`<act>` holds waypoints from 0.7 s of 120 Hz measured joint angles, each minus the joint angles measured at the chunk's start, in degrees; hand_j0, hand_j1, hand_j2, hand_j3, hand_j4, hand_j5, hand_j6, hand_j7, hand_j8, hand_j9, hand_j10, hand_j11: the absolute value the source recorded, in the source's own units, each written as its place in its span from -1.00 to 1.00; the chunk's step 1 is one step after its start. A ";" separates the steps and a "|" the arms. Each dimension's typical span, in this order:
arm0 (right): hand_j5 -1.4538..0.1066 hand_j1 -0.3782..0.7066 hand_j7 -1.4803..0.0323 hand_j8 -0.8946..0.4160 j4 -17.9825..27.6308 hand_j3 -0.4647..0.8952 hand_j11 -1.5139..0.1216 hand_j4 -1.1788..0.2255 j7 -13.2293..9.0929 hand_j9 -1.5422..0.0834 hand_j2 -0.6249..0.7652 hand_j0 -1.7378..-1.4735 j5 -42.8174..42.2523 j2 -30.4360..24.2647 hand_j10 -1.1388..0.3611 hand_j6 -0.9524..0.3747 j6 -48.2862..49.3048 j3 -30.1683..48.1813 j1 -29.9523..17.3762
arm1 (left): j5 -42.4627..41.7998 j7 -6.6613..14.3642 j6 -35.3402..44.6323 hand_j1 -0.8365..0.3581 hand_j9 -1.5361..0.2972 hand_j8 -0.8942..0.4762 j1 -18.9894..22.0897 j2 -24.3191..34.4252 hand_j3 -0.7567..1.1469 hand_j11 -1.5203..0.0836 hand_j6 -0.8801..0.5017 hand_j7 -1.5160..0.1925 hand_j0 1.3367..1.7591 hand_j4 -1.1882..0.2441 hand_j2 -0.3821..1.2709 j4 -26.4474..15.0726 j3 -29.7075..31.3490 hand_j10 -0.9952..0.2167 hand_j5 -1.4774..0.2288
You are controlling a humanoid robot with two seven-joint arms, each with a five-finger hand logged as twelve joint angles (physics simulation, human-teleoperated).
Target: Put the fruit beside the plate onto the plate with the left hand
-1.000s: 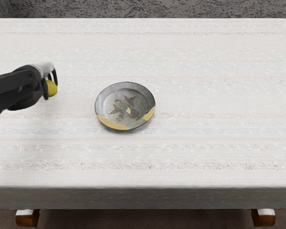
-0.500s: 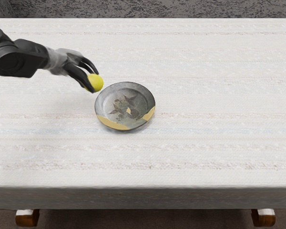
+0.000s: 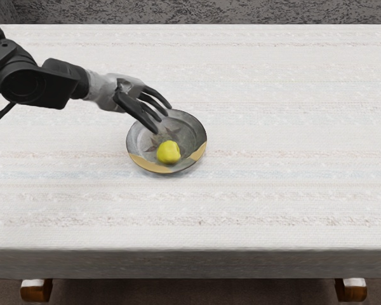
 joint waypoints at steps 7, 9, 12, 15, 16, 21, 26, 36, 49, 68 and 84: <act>0.84 -0.92 0.94 0.35 0.02 -0.32 0.83 0.66 0.00 0.88 -0.10 -0.40 0.00 0.00 0.50 0.42 0.00 0.00 0.00 | -0.16 0.00 -0.08 0.24 0.11 -0.08 -0.16 -0.09 -0.21 0.25 -0.16 0.16 0.52 0.12 -0.26 -0.04 -0.05 -0.01 0.11; 0.84 -0.92 0.94 0.35 0.02 -0.32 0.83 0.66 0.00 0.88 -0.10 -0.40 0.00 0.00 0.50 0.42 0.00 0.00 0.00 | -0.18 0.00 -0.10 0.30 0.16 -0.05 -0.16 -0.05 -0.21 0.30 -0.13 0.21 0.52 0.16 -0.29 -0.05 -0.04 0.04 0.16; 0.84 -0.92 0.94 0.35 0.03 -0.32 0.83 0.66 0.00 0.88 -0.10 -0.40 0.00 0.00 0.50 0.42 0.00 0.00 0.00 | -0.21 0.00 -0.12 0.38 0.22 -0.01 -0.13 -0.01 -0.21 0.37 -0.08 0.28 0.52 0.22 -0.32 -0.06 -0.04 0.11 0.22; 0.84 -0.92 0.94 0.35 0.03 -0.32 0.83 0.66 0.00 0.88 -0.10 -0.40 0.00 0.00 0.50 0.42 0.00 0.00 0.00 | -0.23 0.00 -0.14 0.45 0.27 0.02 -0.06 0.00 -0.21 0.43 -0.04 0.33 0.52 0.27 -0.34 -0.05 -0.04 0.17 0.28; 0.84 -0.92 0.94 0.35 0.03 -0.32 0.83 0.66 0.00 0.88 -0.10 -0.40 0.00 0.00 0.50 0.42 0.00 0.00 0.00 | -0.23 0.00 -0.15 0.47 0.29 0.04 -0.05 -0.04 -0.21 0.45 -0.03 0.35 0.52 0.29 -0.35 -0.05 -0.04 0.19 0.30; 0.84 -0.92 0.94 0.35 0.04 -0.32 0.83 0.66 0.00 0.88 -0.10 -0.40 0.00 0.00 0.50 0.42 0.00 0.00 0.00 | -0.25 0.00 -0.18 0.57 0.36 0.08 -0.04 -0.13 -0.21 0.53 0.03 0.43 0.52 0.36 -0.38 -0.06 -0.04 0.27 0.38; 0.84 -0.92 0.94 0.35 0.04 -0.32 0.83 0.66 0.00 0.88 -0.10 -0.40 0.00 0.00 0.50 0.42 0.00 0.00 0.00 | -0.26 0.00 -0.21 0.64 0.42 0.13 -0.04 -0.09 -0.21 0.60 0.07 0.49 0.52 0.41 -0.41 -0.07 -0.04 0.34 0.45; 0.84 -0.92 0.94 0.35 0.04 -0.32 0.83 0.66 0.00 0.88 -0.10 -0.40 0.00 0.00 0.50 0.42 0.00 0.00 0.00 | 1.38 0.00 -0.12 0.76 0.50 0.19 -0.89 0.08 -0.21 0.70 0.14 0.59 0.52 0.49 -0.45 -0.05 0.02 0.44 0.54; 0.84 -0.92 0.94 0.35 0.05 -0.32 0.83 0.66 0.00 0.88 -0.10 -0.40 0.00 0.00 0.50 0.42 0.01 0.00 0.00 | 11.43 0.00 0.11 0.85 0.57 0.23 -3.67 1.44 -0.21 0.78 0.19 0.66 0.52 0.56 -0.49 -0.02 1.34 0.52 0.62; 0.84 -0.92 0.94 0.35 0.05 -0.32 0.83 0.66 0.00 0.88 -0.10 -0.40 0.00 0.00 0.50 0.42 0.01 -0.01 0.00 | 23.08 0.00 -0.08 0.92 0.63 0.27 -9.99 4.12 -0.20 0.84 0.24 0.72 0.52 0.61 -0.51 -0.09 16.27 0.59 0.68; 0.84 -0.92 0.94 0.35 0.54 -0.32 0.83 0.66 0.00 0.88 -0.10 -0.40 0.00 0.00 0.50 0.42 0.05 0.00 0.00 | 24.67 0.00 -0.79 0.95 0.65 0.28 -9.13 11.18 -0.21 0.87 0.25 0.75 0.52 0.63 -0.53 -0.30 22.08 0.61 0.70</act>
